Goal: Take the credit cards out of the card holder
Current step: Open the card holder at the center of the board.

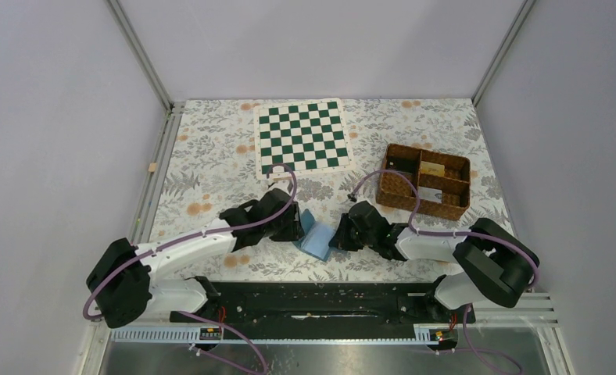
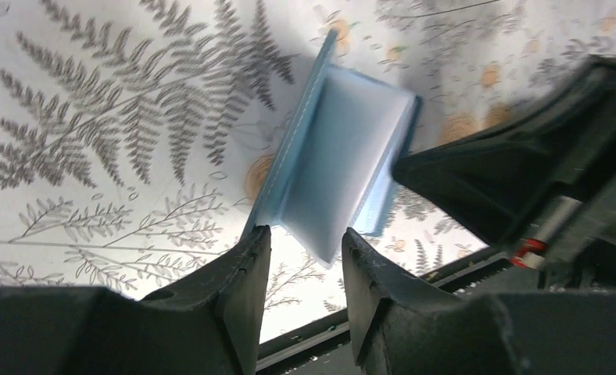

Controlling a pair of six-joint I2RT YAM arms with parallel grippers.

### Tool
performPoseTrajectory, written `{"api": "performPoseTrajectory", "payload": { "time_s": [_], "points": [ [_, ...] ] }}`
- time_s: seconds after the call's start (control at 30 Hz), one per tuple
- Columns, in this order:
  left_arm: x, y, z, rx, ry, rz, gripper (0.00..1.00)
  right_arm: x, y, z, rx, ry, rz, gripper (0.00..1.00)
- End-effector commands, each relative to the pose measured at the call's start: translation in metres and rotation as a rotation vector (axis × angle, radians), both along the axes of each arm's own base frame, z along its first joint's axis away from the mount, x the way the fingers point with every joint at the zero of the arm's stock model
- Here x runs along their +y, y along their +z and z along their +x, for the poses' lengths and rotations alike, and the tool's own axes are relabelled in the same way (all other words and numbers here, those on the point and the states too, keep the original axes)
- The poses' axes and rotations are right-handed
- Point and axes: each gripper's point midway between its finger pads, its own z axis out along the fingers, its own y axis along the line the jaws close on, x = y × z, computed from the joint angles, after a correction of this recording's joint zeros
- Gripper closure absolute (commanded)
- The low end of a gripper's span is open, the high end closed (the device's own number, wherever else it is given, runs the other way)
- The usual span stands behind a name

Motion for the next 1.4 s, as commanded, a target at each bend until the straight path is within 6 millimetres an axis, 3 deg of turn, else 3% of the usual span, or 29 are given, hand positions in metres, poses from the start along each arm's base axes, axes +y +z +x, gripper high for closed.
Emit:
{"api": "performPoseTrajectory", "payload": {
  "time_s": [0.0,0.17,0.27,0.33,0.43,0.5,0.53,0.77,1.13,1.37],
  "points": [
    [-0.027,0.059,0.008,-0.142,-0.145,-0.099,0.60,0.002,0.002,0.009,-0.039,-0.014,0.010,0.90],
    [-0.068,0.114,-0.019,-0.190,-0.378,-0.312,0.57,0.002,-0.002,0.009,-0.032,-0.014,0.004,0.90],
    [-0.085,0.121,-0.028,-0.185,-0.450,-0.370,0.57,0.003,-0.003,0.010,-0.029,-0.018,0.012,0.91],
    [-0.088,0.105,-0.028,-0.162,-0.460,-0.325,0.57,0.004,-0.003,0.009,-0.026,-0.017,0.016,0.91],
    [-0.067,0.061,-0.009,-0.096,-0.336,-0.113,0.55,0.004,-0.002,0.009,-0.026,-0.018,0.020,0.91],
    [-0.062,0.045,-0.004,-0.089,-0.318,-0.056,0.45,0.003,0.000,0.009,-0.030,-0.021,0.019,0.91],
    [-0.060,0.039,-0.004,-0.086,-0.318,-0.041,0.35,0.001,0.000,0.008,-0.032,-0.025,0.017,0.91],
    [-0.051,0.014,0.008,-0.127,-0.300,0.146,0.21,-0.007,-0.003,0.006,-0.035,-0.039,-0.002,0.91],
    [-0.054,-0.025,0.011,-0.118,-0.333,0.360,0.14,-0.016,-0.011,0.001,-0.031,-0.047,-0.025,0.98],
    [-0.041,-0.032,0.016,-0.146,-0.297,0.457,0.15,-0.018,-0.017,-0.001,-0.023,-0.046,-0.027,0.99]
  ]
}}
